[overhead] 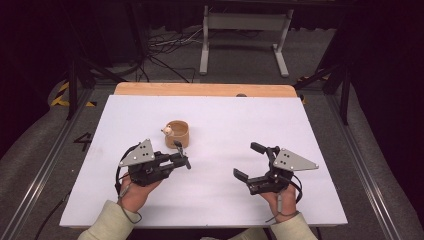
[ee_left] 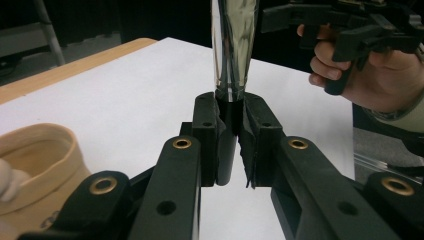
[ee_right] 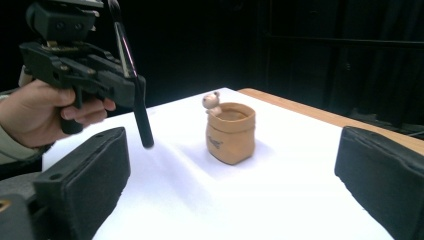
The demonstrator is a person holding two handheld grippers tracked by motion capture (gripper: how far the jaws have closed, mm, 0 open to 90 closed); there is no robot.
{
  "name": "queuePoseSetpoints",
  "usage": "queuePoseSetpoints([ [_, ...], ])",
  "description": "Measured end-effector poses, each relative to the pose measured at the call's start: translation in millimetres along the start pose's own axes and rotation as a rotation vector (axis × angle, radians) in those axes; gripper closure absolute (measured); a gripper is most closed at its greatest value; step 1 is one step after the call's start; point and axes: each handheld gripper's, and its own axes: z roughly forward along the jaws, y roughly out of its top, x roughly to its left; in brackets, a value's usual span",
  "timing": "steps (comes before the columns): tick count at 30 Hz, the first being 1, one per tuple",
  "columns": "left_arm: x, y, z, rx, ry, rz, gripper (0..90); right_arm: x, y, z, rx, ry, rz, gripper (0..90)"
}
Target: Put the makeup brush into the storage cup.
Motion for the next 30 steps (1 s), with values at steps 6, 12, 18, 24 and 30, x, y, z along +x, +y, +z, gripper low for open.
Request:
queuePoseSetpoints([
  [6,9.9,7.4,-4.4,0.000,0.043,-0.008,78.9,-7.8,-4.6,-10.8,0.007,-0.032,-0.004,0.3],
  [12,16.6,13.8,-4.6,0.007,0.077,-0.011,78.9,-14.2,-13.4,-20.3,0.015,-0.074,-0.001,0.0],
  [18,27.0,18.3,-0.6,0.018,0.147,-0.034,78.9,-18.0,-17.5,-31.0,0.004,-0.123,-0.014,0.0],
  [24,37.1,24.9,-0.8,0.014,0.207,-0.046,78.9,-22.8,-21.1,-39.8,-0.001,-0.146,-0.002,0.0],
  [30,44.9,31.4,0.6,0.012,0.239,-0.054,78.9,-25.4,-26.2,-41.4,0.009,-0.146,0.008,0.0],
])
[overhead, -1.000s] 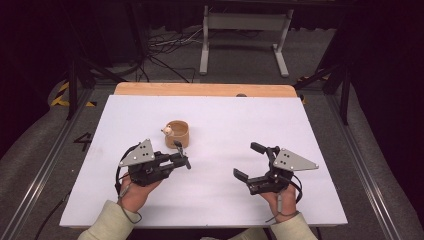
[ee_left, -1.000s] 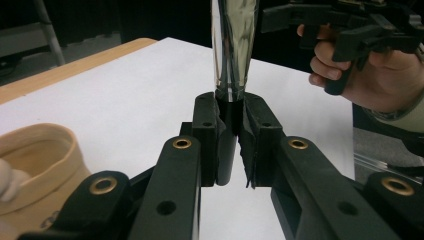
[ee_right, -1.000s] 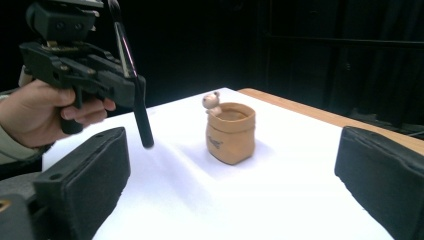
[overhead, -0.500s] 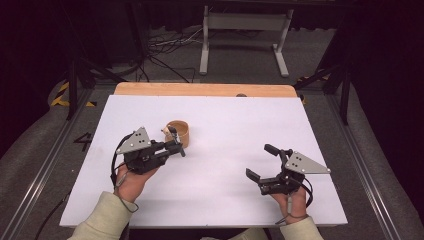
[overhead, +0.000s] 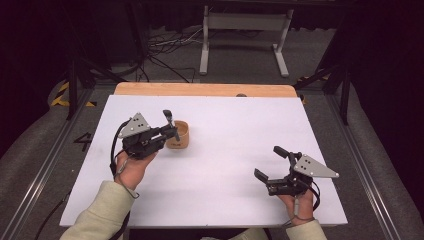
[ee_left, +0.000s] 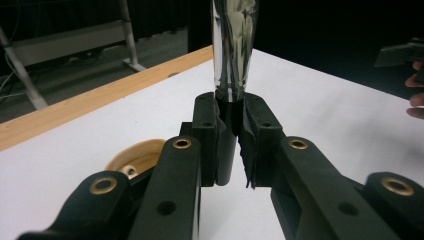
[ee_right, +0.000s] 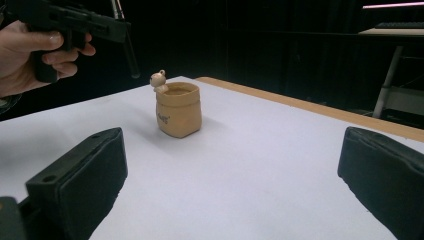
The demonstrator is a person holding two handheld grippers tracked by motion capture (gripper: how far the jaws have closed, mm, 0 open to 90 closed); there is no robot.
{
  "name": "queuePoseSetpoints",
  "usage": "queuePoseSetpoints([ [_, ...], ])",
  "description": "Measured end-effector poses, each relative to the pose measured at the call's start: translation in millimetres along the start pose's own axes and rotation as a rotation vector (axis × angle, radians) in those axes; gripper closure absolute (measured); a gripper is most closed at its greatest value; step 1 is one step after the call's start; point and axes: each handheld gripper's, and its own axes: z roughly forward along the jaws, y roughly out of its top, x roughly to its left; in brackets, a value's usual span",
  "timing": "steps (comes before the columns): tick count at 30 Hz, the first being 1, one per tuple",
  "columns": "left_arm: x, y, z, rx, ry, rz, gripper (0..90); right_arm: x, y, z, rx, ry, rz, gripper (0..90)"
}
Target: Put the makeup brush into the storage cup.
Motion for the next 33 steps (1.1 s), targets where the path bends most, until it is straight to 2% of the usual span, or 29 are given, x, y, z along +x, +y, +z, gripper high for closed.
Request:
queuePoseSetpoints([
  [6,5.1,6.5,5.5,0.003,0.041,-0.013,78.9,1.0,0.4,-0.4,-0.006,0.005,0.001,0.0],
  [12,12.0,8.4,11.8,-0.003,0.092,-0.047,78.9,2.0,1.2,-1.0,-0.024,0.027,0.009,0.0],
  [14,13.0,8.6,12.5,0.002,0.096,-0.055,78.9,2.3,1.6,-1.7,-0.025,0.029,0.007,0.0],
  [17,16.1,8.7,17.2,0.003,0.128,-0.046,78.9,2.4,1.1,-2.1,-0.035,0.037,0.014,0.0],
  [28,23.3,6.5,24.7,-0.017,0.183,-0.069,78.8,1.7,-0.7,-2.4,-0.027,0.044,0.023,0.0],
  [33,24.0,5.0,28.5,-0.022,0.187,-0.067,78.9,1.8,-0.5,-3.4,-0.038,0.050,0.025,0.0],
])
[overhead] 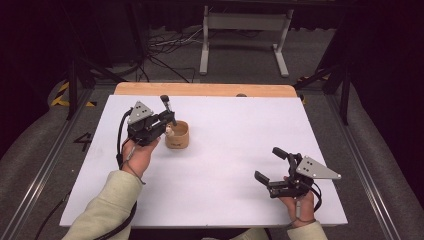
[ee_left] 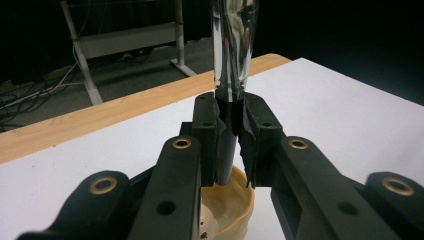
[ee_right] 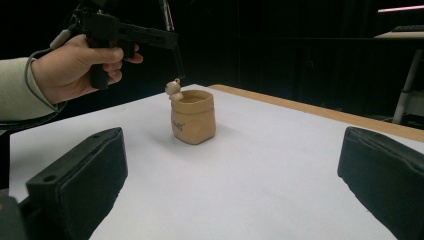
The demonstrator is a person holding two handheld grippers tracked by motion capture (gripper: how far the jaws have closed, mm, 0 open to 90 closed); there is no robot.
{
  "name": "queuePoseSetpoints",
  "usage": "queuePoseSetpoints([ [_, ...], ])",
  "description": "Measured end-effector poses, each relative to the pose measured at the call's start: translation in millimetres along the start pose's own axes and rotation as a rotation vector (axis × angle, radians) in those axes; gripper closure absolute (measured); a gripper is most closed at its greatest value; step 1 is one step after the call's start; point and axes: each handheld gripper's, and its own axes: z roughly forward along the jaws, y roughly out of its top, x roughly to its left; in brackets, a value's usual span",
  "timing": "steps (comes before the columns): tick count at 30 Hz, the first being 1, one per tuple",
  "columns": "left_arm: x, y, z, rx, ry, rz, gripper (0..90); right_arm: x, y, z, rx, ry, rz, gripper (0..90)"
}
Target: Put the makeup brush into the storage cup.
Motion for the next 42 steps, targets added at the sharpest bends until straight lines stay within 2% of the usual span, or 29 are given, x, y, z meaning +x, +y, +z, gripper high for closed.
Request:
queuePoseSetpoints([
  [5,-3.0,-2.7,5.6,-0.010,-0.001,0.017,78.8,0.9,0.1,-0.1,-0.008,0.015,0.007,0.0],
  [13,-0.8,-10.1,14.9,-0.017,-0.012,-0.007,78.7,1.5,0.3,-1.0,-0.023,0.036,0.018,0.0],
  [23,0.8,-22.6,24.6,0.009,0.002,0.006,78.7,3.2,0.1,0.4,-0.034,0.069,0.017,0.0],
  [35,1.0,-32.5,30.6,0.042,-0.002,-0.012,78.6,4.0,0.2,0.9,-0.031,0.077,0.025,0.0],
  [42,-0.4,-37.0,32.0,0.062,0.000,-0.002,78.5,4.2,0.0,1.6,-0.033,0.081,0.025,0.0],
])
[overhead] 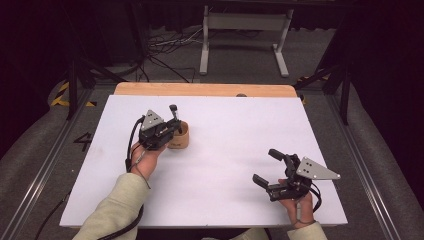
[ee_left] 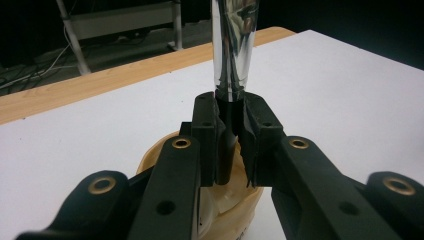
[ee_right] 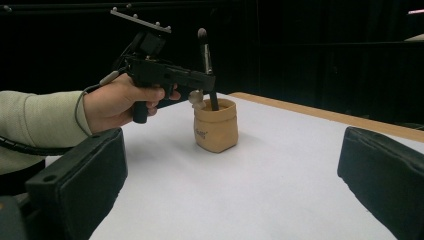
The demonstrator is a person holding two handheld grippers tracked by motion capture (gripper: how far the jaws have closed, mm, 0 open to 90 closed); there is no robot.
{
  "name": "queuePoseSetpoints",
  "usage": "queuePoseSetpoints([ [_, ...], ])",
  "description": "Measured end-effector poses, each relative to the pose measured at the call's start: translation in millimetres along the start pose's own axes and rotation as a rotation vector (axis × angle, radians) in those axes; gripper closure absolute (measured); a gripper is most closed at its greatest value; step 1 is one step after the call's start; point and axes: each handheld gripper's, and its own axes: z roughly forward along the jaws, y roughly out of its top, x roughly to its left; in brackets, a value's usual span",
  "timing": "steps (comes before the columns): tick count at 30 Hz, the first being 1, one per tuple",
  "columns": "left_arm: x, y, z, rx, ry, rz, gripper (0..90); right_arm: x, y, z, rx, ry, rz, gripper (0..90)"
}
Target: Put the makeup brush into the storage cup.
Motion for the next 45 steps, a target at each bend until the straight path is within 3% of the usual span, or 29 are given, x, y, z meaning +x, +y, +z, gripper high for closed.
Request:
queuePoseSetpoints([
  [18,-3.9,-6.5,5.5,0.045,0.000,0.039,78.4,-0.6,-0.7,0.7,0.005,0.007,0.007,0.0],
  [23,-3.9,-6.4,3.9,0.034,-0.017,0.025,77.4,-0.6,-0.2,0.5,0.001,0.008,0.004,0.0],
  [26,-0.5,-5.2,1.9,0.012,-0.075,-0.014,61.3,-0.5,0.0,0.2,0.000,0.007,0.006,0.0],
  [29,0.9,-4.3,-2.2,-0.013,-0.116,-0.026,50.4,-0.5,0.4,-0.6,-0.004,0.001,0.005,0.0],
  [32,0.6,-2.4,-5.8,-0.039,-0.131,-0.002,34.2,-1.1,0.7,-1.2,-0.004,-0.002,0.004,0.0],
  [35,0.3,-0.9,-11.1,-0.060,-0.144,0.010,30.1,-1.3,0.9,-1.3,-0.003,-0.004,0.002,0.0],
  [41,2.5,4.2,-26.5,-0.118,-0.159,0.003,13.6,-3.3,1.7,-0.7,-0.002,-0.010,0.006,0.0],
  [45,4.1,5.3,-38.3,-0.127,-0.205,0.036,4.9,-6.3,3.1,0.0,-0.002,-0.011,0.002,0.0],
])
